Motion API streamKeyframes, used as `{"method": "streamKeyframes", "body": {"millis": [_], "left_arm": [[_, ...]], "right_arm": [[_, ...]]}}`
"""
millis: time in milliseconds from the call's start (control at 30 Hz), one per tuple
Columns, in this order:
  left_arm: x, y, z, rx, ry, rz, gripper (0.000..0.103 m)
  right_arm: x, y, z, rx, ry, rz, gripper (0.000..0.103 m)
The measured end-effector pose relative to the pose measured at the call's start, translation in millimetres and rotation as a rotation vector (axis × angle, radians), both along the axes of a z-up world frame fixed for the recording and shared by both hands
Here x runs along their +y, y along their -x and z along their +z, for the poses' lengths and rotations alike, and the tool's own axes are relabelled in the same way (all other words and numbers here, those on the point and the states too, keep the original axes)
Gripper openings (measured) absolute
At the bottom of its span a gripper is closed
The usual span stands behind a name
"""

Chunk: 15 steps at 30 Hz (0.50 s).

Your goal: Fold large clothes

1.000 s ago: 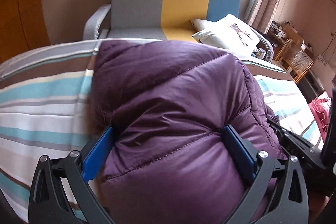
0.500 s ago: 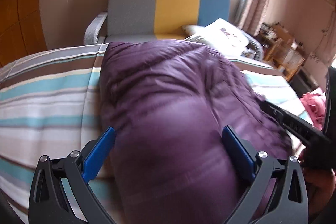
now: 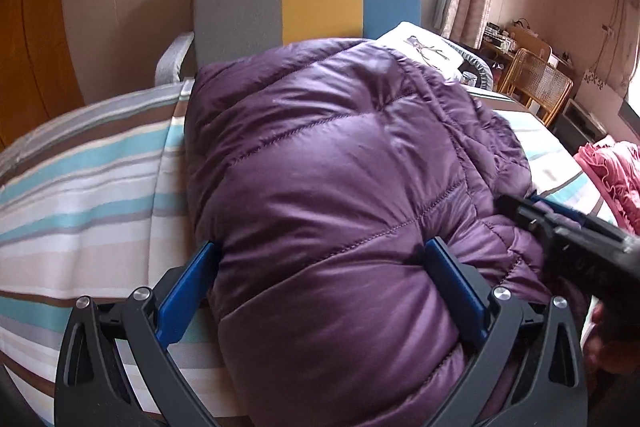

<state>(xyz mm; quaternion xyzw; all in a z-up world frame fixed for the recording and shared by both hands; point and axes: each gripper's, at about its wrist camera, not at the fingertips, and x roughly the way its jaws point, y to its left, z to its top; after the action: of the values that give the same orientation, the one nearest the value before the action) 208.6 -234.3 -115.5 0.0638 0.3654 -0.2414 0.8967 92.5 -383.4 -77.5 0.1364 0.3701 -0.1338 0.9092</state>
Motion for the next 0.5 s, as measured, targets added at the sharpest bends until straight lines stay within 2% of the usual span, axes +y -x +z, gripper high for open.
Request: {"method": "streamKeyframes", "body": {"millis": [200, 333, 400, 500], "left_arm": [[-3.1, -4.6, -3.1, 0.020, -0.021, 0.005, 0.101], [8.3, -2.5, 6.0, 0.063, 0.031, 0.015, 0.101], [15.4, 1.3, 9.9, 0.052, 0.047, 0.028, 0.101], [23.8, 10.9, 15.6, -0.011, 0.019, 0.032, 0.101]], "right_arm": [[-9.8, -10.8, -11.1, 0.007, -0.031, -0.006, 0.050], [-11.9, -4.7, -2.7, -0.011, -0.045, -0.004, 0.050], [-13.3, 2.7, 3.1, -0.037, -0.056, 0.003, 0.050], [-17.2, 16.7, 9.9, -0.063, -0.070, 0.005, 0.050]]}}
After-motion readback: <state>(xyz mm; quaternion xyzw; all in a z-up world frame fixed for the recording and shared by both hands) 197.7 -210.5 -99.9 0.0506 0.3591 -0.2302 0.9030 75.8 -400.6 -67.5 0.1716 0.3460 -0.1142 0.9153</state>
